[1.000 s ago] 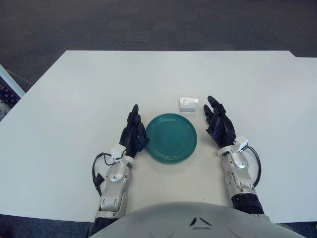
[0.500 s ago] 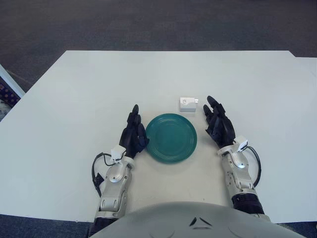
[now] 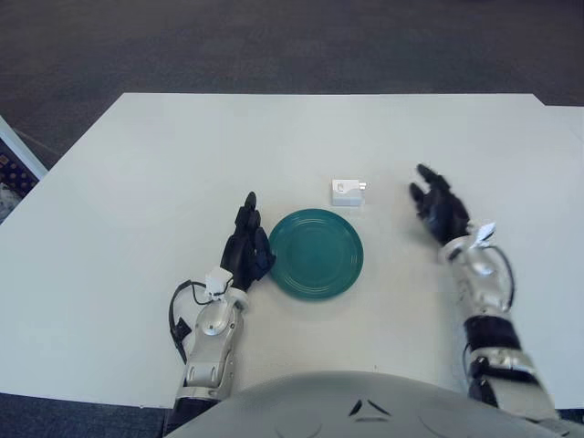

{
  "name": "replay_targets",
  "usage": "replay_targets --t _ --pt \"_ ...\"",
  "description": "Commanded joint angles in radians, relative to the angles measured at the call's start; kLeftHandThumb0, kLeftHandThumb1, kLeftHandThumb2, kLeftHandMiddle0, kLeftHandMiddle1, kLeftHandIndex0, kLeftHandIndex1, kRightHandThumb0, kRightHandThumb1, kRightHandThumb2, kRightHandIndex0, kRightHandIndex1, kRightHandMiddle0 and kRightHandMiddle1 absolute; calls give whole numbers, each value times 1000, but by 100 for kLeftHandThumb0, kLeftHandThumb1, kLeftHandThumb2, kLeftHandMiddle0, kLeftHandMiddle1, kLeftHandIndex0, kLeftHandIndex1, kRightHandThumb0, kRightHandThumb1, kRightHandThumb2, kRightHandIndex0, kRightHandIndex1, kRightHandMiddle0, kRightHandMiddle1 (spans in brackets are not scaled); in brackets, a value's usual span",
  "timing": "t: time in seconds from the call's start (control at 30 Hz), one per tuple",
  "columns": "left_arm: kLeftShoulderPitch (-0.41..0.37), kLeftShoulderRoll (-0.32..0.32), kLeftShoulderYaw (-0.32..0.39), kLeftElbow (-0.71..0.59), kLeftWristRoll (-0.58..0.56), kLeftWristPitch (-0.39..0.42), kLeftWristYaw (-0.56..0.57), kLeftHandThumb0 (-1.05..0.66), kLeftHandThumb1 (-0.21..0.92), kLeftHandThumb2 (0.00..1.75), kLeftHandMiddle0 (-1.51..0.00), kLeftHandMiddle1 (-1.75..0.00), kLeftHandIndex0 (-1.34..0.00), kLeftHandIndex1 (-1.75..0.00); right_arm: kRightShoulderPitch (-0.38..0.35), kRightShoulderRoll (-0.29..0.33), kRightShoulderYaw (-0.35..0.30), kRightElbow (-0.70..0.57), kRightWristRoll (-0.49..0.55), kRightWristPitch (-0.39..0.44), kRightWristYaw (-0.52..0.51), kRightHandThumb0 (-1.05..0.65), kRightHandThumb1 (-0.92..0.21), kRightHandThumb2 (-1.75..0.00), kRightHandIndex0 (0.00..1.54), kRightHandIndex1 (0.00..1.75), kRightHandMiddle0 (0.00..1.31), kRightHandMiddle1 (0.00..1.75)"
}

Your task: Put the charger into the plate.

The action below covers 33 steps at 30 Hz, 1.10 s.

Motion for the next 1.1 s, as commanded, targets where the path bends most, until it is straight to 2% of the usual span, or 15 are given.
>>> replay_targets --t 0.0,0.17,0.27,0.37,0.43,0.5,0.6,0.67,0.8,1.07 --pt "-1 -6 -10 55 6 38 4 -105 92 90 0 0 0 0 -147 -67 -39 -182 -21 83 -98 -92 -92 -96 4 0 0 28" --pt "-6 -17 -15 64 21 20 17 -105 92 91 0 0 0 0 -264 -127 -44 -241 -97 129 -199 -92 -92 -93 3 0 0 29" --pt "-8 -18 -15 66 30 18 25 -105 92 92 0 0 0 0 -292 -139 -42 -269 -125 152 -231 -91 -92 -90 3 0 0 31" --pt "-10 -34 -7 73 7 -8 22 -105 92 92 0 0 0 0 -356 -148 5 -251 -198 137 -264 -89 -92 -86 5 1 0 37" --pt "-15 -40 -1 81 -10 -21 14 -105 92 91 0 0 0 0 -402 -163 46 -188 -254 95 -267 -88 -92 -84 7 1 0 40" --pt "-21 -39 1 87 -19 -24 10 -105 92 91 0 0 0 0 -433 -153 113 -144 -333 38 -283 -88 -92 -82 7 1 0 43" --pt "-25 -25 -4 82 0 -9 18 -105 92 90 0 0 0 0 -477 -118 236 -139 -450 8 -290 -87 -92 -79 7 1 0 45" --pt "-23 -21 -5 79 4 -8 19 -105 92 90 0 0 0 0 -496 -125 291 -136 -507 -4 -272 -87 -92 -78 7 1 0 45" --pt "-18 -28 1 77 -12 -14 15 -105 92 90 0 0 0 0 -521 -139 394 -151 -602 -4 -206 -89 -92 -74 8 1 0 43" --pt "-24 -47 4 86 -20 -9 35 -105 92 90 0 0 0 0 -514 -127 565 -105 -788 -39 -177 -96 -92 -74 11 1 0 48"
